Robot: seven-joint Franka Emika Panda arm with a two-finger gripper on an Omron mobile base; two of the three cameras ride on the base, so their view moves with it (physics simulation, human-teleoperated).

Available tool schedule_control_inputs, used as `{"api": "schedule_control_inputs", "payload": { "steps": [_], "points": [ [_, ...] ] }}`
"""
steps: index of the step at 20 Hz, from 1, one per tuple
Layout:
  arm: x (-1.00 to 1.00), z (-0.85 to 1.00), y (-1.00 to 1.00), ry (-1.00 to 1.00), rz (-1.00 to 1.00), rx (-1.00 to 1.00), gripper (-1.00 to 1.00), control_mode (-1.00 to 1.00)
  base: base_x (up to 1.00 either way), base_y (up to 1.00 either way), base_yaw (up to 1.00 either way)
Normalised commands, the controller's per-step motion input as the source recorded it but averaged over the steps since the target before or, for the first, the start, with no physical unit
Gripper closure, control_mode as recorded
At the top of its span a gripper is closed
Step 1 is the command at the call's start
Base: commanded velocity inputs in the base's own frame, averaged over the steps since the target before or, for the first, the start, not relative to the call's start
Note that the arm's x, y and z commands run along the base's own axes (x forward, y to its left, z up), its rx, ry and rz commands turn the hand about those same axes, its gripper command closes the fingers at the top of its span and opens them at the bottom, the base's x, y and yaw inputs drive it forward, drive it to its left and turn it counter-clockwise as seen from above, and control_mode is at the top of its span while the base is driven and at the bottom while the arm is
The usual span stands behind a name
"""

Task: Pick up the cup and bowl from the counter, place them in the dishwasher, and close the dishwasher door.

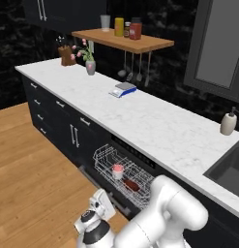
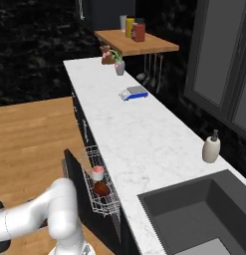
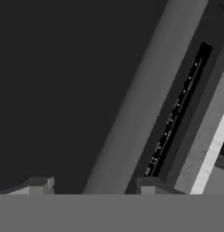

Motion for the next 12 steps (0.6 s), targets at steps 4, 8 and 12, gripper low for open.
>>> {"api": "schedule_control_inputs", "payload": {
  "steps": [4,8,12],
  "points": [
    [0.66,-0.91,-0.4,-0.33,-0.35,-0.56,-1.0,-1.0,0.0,0.0,0.0],
    [0.58,-0.98,-0.31,-0.42,-0.34,-0.61,-1.0,-1.0,0.0,0.0,0.0],
    [0.69,-0.99,-0.3,-0.33,-0.36,-0.58,-1.0,-1.0,0.0,0.0,0.0]
  ]
}}
